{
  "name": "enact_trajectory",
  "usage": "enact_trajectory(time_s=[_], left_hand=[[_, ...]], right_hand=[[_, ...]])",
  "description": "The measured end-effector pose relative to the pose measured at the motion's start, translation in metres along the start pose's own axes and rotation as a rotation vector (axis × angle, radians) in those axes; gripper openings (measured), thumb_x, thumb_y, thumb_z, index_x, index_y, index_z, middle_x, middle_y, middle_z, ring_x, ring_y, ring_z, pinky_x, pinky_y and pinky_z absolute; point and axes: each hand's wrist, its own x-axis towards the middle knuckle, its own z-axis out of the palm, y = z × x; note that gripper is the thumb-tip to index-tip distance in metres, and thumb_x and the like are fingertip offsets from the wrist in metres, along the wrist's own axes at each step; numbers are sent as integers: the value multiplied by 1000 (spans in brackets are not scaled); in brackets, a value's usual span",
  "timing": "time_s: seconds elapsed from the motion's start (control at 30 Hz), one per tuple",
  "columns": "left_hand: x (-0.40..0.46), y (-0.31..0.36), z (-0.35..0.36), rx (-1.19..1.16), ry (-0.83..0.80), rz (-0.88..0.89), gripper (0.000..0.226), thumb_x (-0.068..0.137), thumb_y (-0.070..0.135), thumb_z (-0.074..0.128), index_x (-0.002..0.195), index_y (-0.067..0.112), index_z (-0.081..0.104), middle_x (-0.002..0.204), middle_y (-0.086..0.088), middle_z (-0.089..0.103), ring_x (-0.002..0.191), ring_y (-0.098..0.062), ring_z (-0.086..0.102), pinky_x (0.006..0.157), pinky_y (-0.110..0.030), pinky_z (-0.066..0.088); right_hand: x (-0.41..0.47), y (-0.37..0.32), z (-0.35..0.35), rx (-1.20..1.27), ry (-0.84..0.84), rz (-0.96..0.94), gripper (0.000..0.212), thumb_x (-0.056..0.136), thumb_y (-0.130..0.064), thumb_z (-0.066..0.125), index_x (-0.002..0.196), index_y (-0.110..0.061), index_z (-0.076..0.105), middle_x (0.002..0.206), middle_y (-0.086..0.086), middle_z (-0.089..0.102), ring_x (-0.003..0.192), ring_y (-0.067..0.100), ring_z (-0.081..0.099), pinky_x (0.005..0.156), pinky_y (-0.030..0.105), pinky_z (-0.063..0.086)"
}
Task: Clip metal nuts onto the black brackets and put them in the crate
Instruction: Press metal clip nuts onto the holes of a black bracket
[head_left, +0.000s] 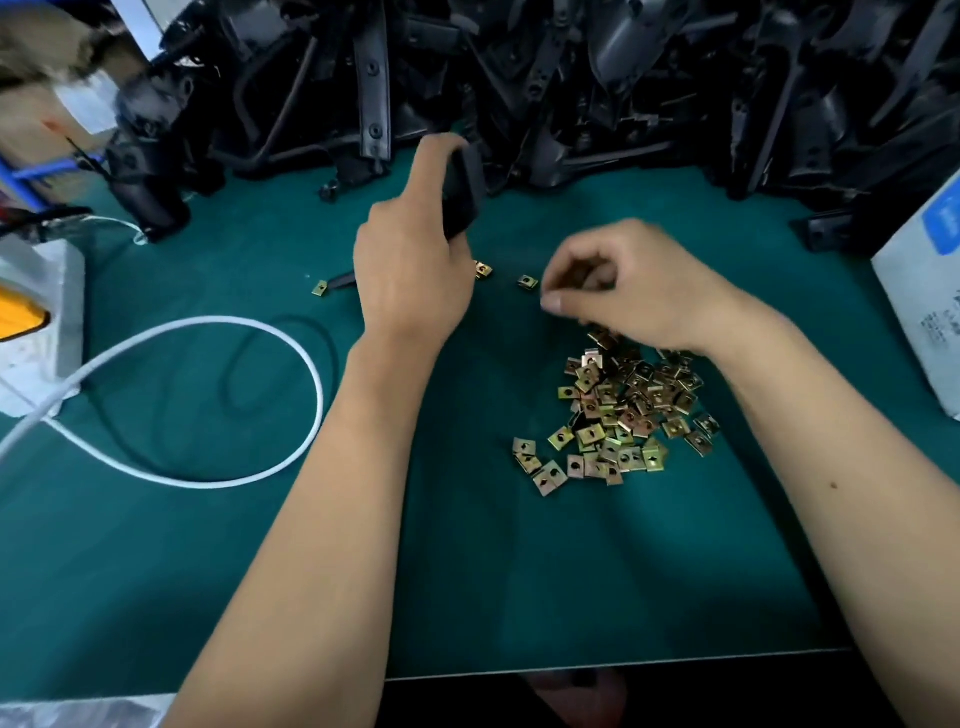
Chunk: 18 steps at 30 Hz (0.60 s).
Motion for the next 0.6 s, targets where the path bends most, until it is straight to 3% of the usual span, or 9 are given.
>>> enact_trajectory(time_s=[0.07,0.13,0.23,0.3,0.37,0.5,0.6], left_hand=[[0,2,4,40,-40,-16,56,87,7,59,136,32,46,87,1,68,77,-34,56,71,-42,45],[-5,5,9,61,-114,-8,49,88,18,61,134,29,48,90,1,63,80,-33,54,73,-42,43],[-10,6,19,164,-229,-38,60,92,57,60,142,30,43,121,-7,64,113,-37,59,96,-50,43],[-11,6,24,152,-234,-70,69,94,70,49,150,31,38,133,-10,60,124,-38,54,104,-53,37],[-11,6,27,124,-206,-60,66,98,66,45,154,32,37,133,-10,60,125,-38,52,105,-52,35],[-11,3,31,49,-160,-13,60,102,51,51,156,30,37,134,-6,62,127,-31,52,104,-48,37],[-9,5,32,-42,-115,-75,74,98,50,61,158,20,32,139,-10,62,130,-33,53,107,-49,40]], right_hand=[[-7,2,-5,-57,-141,-31,6,87,-30,82,88,-32,76,83,-16,74,75,6,67,72,25,55],[-12,-2,-11,6,-273,-43,10,84,-34,84,91,-34,78,87,-12,74,74,4,65,69,18,50],[-17,-9,-11,-54,-409,-63,26,72,-50,87,95,-43,77,96,-13,65,93,1,61,80,17,46],[-19,-12,-7,-145,-458,-91,31,68,-59,86,95,-51,75,99,-14,56,106,-2,50,89,18,41],[-21,-16,-6,-177,-489,-108,30,68,-60,86,94,-52,74,99,-16,54,108,-3,47,91,18,39],[-19,-19,-6,-147,-460,-106,13,74,-47,87,80,-43,76,93,-16,60,98,3,58,88,30,43],[-21,-25,3,-101,-439,-158,12,77,-43,87,80,-38,77,89,-16,66,94,6,62,86,30,45]])
